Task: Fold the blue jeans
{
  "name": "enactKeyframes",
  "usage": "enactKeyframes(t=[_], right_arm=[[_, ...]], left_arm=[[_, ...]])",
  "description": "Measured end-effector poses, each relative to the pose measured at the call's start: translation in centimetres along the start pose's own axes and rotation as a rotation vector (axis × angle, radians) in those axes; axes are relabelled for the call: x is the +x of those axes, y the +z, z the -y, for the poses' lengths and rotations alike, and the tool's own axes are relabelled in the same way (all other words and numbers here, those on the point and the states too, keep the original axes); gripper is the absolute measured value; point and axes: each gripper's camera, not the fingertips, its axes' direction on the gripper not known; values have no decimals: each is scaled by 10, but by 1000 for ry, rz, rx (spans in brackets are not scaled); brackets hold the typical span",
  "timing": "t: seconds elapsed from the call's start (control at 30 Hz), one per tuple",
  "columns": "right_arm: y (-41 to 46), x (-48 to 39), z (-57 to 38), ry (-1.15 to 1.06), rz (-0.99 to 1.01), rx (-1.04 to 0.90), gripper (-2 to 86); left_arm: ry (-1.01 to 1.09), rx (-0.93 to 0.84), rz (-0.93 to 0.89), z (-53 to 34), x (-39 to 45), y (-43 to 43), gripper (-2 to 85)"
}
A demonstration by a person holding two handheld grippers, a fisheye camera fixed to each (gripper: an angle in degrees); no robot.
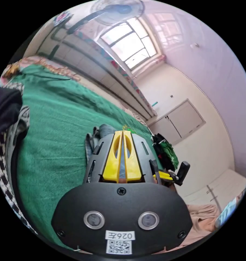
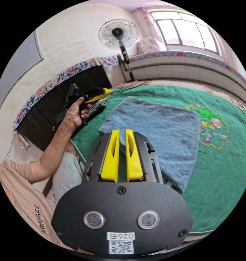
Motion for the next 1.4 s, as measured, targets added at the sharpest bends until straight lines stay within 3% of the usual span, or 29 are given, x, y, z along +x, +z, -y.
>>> enactKeyframes(t=[0.07, 0.13, 0.2, 0.37, 0.47, 0.57, 0.67, 0.77, 0.83, 0.87, 0.93, 1.0, 1.1, 1.27, 1.4], right_arm=[[-6, 29, 9, 60, -143, -3, -3], [14, 54, 11, 88, -270, -102, -7], [42, 67, 9, 65, -327, -213, -8], [41, 43, 39, 0, -440, -170, -9], [36, 44, 61, 5, -457, -165, -9], [16, 58, 93, 82, -408, -190, -9], [-23, 64, 122, 147, -293, -102, -9], [-41, 54, 143, 131, -256, -65, -9], [-26, 50, 149, 92, -273, -156, -10], [-31, 46, 151, 52, -307, -133, -10], [-52, 46, 163, 41, -335, -124, -11], [-79, 54, 179, 54, -341, -105, -13], [-134, 90, 204, 119, -313, -25, -13], [-211, 217, 242, 314, -94, 18, -2], [-240, 298, 247, 429, 72, 5, 41]], left_arm=[[87, -119, 16, 5, 23, 54, -8], [166, -359, 290, 1, 36, 145, -9], [290, -510, 415, -11, 44, 205, -9], [405, -481, 444, -22, 75, 226, -10], [373, -392, 455, -37, 77, 231, -10], [344, -450, 404, -15, 85, 230, -10], [324, -170, 346, 0, 102, 185, -10], [251, -124, 367, 10, 77, 194, -10], [133, -369, 418, 20, 17, 259, -9], [107, -393, 394, 22, 4, 268, -9], [-7, -309, 241, 41, -26, 241, -9], [-58, -187, 236, 49, -39, 206, -9], [-81, -111, 269, 57, -58, 164, -8], [-145, -112, 81, 66, -108, 156, 4], [-242, -209, 44, 80, -154, 192, 111]])
